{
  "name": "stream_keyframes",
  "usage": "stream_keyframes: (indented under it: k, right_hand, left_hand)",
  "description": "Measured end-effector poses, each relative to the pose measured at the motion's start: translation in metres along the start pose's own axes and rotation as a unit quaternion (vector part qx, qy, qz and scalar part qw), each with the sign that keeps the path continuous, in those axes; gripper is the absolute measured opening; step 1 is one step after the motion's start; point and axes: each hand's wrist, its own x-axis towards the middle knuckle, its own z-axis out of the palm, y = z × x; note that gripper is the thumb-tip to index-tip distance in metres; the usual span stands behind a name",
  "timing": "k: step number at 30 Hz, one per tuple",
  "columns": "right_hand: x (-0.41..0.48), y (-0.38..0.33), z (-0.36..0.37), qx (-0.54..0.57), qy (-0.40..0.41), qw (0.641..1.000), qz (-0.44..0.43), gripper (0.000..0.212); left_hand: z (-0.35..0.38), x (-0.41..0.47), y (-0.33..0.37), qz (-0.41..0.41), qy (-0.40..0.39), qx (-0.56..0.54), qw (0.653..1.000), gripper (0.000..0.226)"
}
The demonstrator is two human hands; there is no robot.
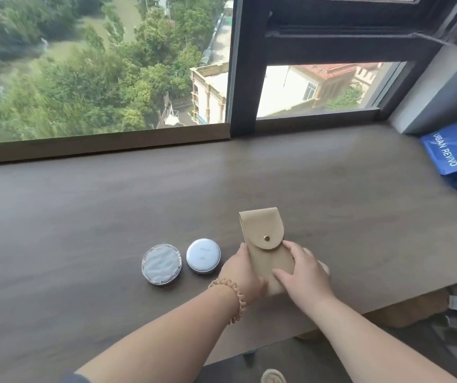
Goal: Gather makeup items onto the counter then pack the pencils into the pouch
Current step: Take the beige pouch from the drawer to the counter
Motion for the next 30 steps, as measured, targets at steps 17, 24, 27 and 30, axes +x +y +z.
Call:
stream_keyframes:
  k: [17,24,27,30]
  right_hand:
    - [0.055,0.047,0.005,-0.138,0.018,0.967,-0.212,0.039]
    - [0.028,-0.024,0.014,-0.049,0.033,0.933,-0.356,0.035]
    - [-0.003,-0.066,0.018,-0.024,0.000,0.913,-0.408,0.042]
    - [-0.038,-0.108,0.026,-0.014,-0.020,0.890,-0.455,0.044]
  left_hand:
    - [0.056,0.012,0.033,-0.164,0.138,0.077,0.974,0.049]
    - [0.011,-0.047,0.010,-0.147,0.288,0.182,0.929,0.059]
    - [-0.014,-0.083,-0.008,-0.169,0.345,0.188,0.904,0.065]
    - [-0.039,-0.129,-0.030,-0.204,0.379,0.210,0.878,0.071]
